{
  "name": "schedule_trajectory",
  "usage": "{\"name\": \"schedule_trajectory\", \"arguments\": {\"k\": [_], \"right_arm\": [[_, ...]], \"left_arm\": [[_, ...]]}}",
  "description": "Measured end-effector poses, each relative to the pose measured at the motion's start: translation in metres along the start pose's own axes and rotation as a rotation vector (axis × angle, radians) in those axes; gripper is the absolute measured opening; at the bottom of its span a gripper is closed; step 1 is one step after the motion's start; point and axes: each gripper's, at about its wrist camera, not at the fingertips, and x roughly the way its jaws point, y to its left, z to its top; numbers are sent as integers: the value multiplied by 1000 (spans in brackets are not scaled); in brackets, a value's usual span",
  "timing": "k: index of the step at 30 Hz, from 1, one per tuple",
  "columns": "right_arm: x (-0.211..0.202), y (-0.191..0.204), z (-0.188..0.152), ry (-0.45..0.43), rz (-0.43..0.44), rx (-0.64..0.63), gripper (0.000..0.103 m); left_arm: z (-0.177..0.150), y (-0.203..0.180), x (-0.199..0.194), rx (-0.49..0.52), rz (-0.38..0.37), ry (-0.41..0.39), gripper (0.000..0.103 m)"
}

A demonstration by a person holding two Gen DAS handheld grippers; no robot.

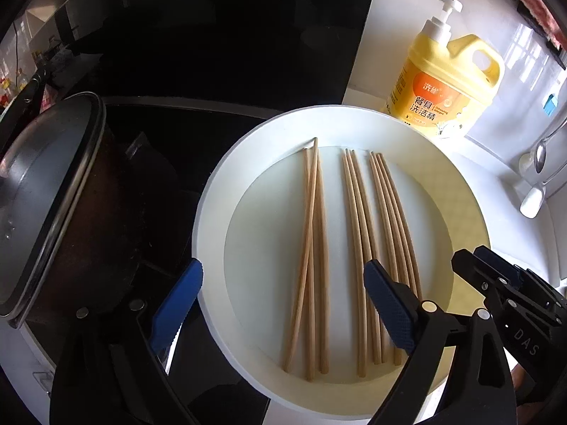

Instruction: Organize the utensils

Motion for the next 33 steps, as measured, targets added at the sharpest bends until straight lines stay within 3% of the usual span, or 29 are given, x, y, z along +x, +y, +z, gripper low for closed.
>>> {"name": "schedule_trajectory", "arguments": {"k": [13, 33], "right_arm": [[-30, 12, -9, -29, -22, -47, 53], [-52, 15, -14, -48, -43, -69, 57]], "left_arm": [[-6, -8, -28, -3, 33, -23, 96], [-11, -16, -49, 10, 93, -61, 97]]}}
